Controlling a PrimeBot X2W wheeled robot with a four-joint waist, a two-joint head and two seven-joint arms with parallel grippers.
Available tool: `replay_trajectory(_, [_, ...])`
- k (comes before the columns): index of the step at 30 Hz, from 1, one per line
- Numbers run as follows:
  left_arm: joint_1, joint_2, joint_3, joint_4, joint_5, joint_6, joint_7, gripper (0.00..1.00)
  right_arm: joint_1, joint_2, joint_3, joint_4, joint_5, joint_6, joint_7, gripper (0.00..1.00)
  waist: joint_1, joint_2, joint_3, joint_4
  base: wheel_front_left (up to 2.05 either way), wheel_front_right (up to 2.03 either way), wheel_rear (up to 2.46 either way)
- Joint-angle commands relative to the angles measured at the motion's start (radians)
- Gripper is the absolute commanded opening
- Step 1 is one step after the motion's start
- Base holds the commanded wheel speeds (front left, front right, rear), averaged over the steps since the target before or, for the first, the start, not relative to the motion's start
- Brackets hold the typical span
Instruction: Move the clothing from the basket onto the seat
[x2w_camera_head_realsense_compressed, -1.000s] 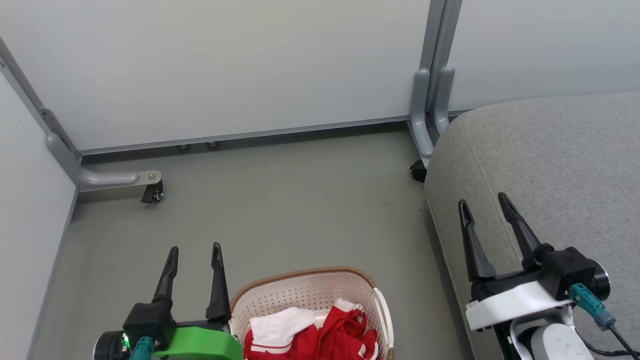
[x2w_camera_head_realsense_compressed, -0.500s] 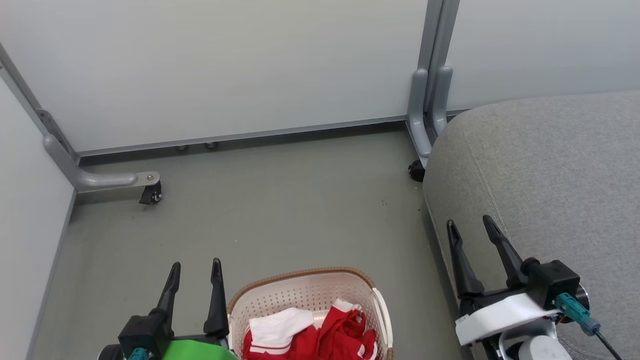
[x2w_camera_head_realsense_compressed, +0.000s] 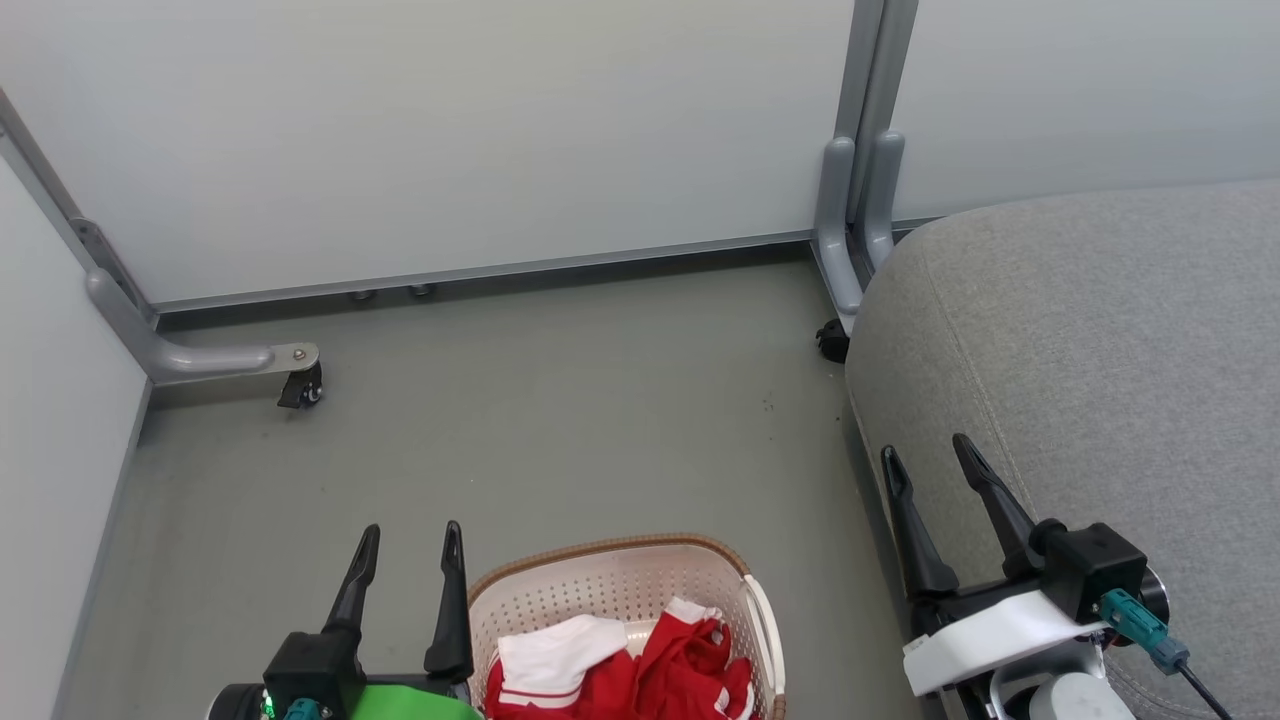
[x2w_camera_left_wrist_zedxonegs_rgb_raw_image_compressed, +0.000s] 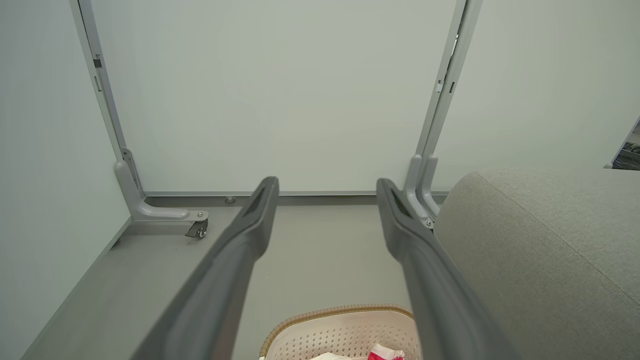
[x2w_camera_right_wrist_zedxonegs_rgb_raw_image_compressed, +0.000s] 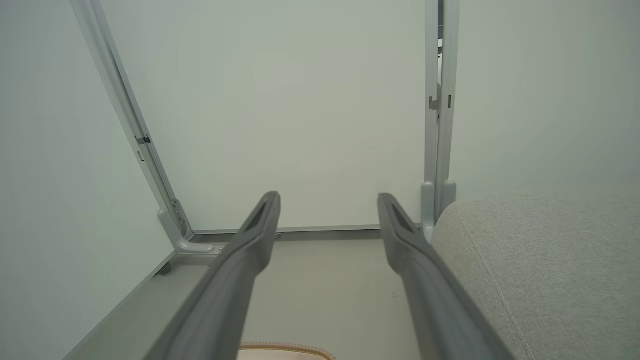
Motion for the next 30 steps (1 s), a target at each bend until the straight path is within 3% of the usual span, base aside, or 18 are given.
replay_trajectory(1, [0.006,0.003,-0.001,0.005,-0.003,0.005,-0.001,1.00,-0.008,-0.002,0.000,-0.002,0.000,0.000,-0.003,1.00,-0.0001,0.0000,0.003,-0.002,0.00,0.00,0.00])
replay_trajectory(7, [0.007,0.003,0.013,0.030,-0.041,-0.001,-0.001,1.00,-0.010,-0.002,-0.004,-0.007,0.008,0.000,-0.003,1.00,-0.0001,0.0000,0.023,-0.017,0.00,0.00,0.00])
replay_trajectory(15, [-0.044,0.003,-0.006,0.157,0.056,0.001,0.000,1.00,-0.030,-0.002,-0.013,-0.024,0.010,0.000,-0.003,1.00,-0.0001,0.0000,0.108,-0.073,0.00,0.00,0.00])
replay_trajectory(21, [-0.159,0.006,-0.038,0.328,0.160,-0.014,-0.001,1.00,-0.077,-0.001,-0.005,-0.047,0.012,0.000,-0.003,1.00,-0.0001,0.0000,0.242,-0.124,0.00,0.00,0.00])
replay_trajectory(30, [-0.402,0.068,-0.127,0.564,0.280,-0.060,-0.001,1.00,-0.177,-0.001,0.009,-0.102,0.023,0.000,-0.003,1.00,-0.0001,0.0000,0.484,-0.184,0.00,0.00,0.00])
